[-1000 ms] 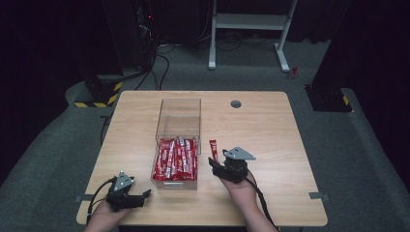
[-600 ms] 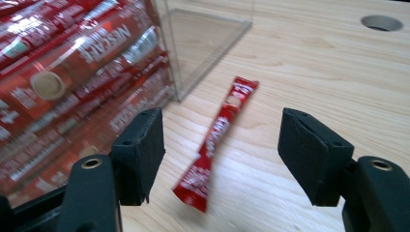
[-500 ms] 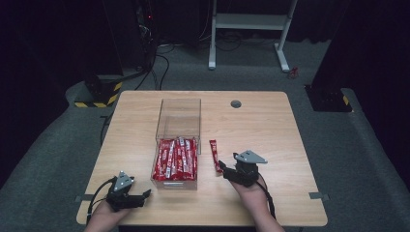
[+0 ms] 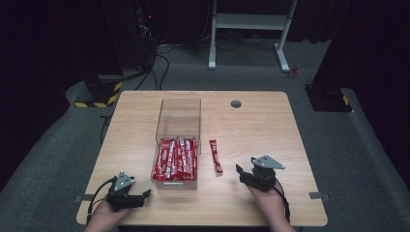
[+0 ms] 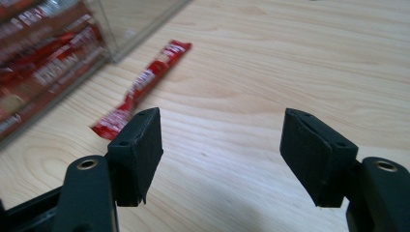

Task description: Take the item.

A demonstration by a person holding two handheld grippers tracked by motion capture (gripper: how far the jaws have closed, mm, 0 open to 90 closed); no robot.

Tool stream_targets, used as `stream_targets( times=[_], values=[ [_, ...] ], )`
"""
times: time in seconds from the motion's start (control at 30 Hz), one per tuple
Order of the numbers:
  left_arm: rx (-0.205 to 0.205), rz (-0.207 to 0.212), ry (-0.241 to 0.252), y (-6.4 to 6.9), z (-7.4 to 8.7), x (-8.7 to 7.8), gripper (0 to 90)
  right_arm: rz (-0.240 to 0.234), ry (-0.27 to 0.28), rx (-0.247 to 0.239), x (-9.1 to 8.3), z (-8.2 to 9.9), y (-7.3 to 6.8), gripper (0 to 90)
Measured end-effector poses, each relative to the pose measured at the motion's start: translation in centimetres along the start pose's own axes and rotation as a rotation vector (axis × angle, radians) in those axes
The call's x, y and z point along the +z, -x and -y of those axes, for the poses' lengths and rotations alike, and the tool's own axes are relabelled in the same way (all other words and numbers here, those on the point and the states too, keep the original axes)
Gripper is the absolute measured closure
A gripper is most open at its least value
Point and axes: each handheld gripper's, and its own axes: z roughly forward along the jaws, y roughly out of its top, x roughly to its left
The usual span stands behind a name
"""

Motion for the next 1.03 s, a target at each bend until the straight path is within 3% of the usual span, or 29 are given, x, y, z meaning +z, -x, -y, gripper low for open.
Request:
stream_targets(
  times=[0.6, 0.83, 1.03],
  values=[
    [-0.003, -0.001, 0.003, 0.0, 0.0, 0.0, 14.4, 0.104, -0.136, 0.047, -2.9, 4.3, 4.9, 27.9],
    [-0.006, -0.003, 0.003, 0.0, 0.0, 0.0, 14.4, 0.141, -0.179, 0.058, -3.4, 5.1, 5.5, 24.8],
    [-0.006, -0.003, 0.003, 0.0, 0.0, 0.0, 14.4, 0.144, -0.186, 0.045, -3.2, 5.1, 5.5, 21.4]
  ],
)
